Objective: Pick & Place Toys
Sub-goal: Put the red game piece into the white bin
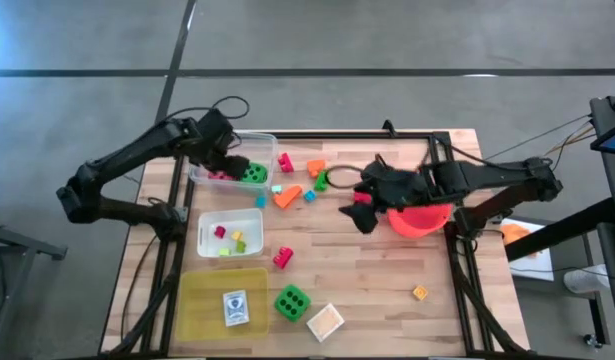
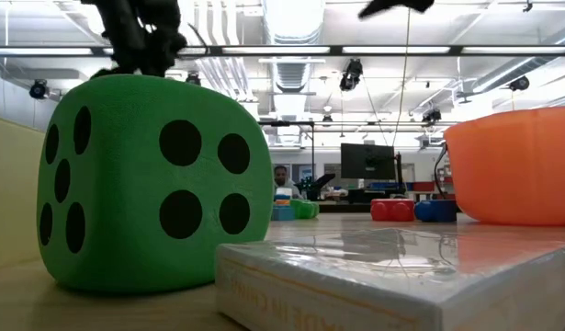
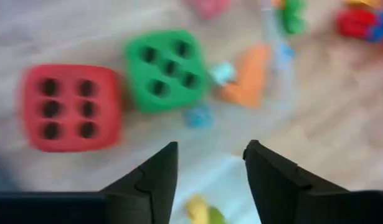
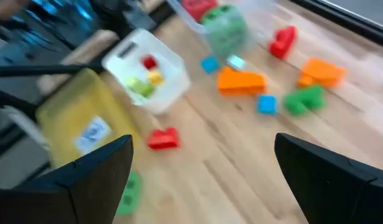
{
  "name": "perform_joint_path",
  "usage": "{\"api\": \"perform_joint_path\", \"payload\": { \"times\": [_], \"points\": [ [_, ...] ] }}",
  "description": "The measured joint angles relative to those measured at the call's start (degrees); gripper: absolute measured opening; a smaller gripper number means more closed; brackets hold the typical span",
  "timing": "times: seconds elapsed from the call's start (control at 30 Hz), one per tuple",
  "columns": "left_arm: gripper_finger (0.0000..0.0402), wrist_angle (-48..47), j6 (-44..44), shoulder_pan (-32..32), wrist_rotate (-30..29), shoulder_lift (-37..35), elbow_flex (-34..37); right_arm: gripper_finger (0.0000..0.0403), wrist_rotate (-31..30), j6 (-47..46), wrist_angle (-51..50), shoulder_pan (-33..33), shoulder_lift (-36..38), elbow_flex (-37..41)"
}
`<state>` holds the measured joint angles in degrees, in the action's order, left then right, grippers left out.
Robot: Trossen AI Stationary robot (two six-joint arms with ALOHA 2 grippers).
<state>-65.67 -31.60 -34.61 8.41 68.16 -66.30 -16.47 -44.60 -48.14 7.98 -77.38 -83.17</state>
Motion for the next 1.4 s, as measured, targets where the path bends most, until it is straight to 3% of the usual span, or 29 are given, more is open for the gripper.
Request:
{"api": "perform_joint_path", "payload": {
  "times": [0.33, 0.57, 1.1, 1.4],
  "points": [
    [0.0193, 7.0, -8.7, 17.1, 1.7, -8.4, 0.0, 0.0381, 11.5, 10.3, -7.7, -15.4, -2.9, 0.0],
    [0.0193, 15.0, -13.6, 25.0, 1.5, -12.1, 0.0, 0.0381, 16.4, 18.7, -15.3, -20.0, -11.2, 0.0],
    [0.0193, 17.0, -14.9, 25.9, 1.2, -13.5, 0.1, 0.0381, 16.3, 33.6, -16.9, -21.3, -28.0, 0.0],
    [0.0194, 17.0, -14.1, 25.9, 1.3, -13.5, 0.1, 0.0381, 16.1, 31.5, -16.8, -24.4, -31.8, 0.2]
  ]
}}
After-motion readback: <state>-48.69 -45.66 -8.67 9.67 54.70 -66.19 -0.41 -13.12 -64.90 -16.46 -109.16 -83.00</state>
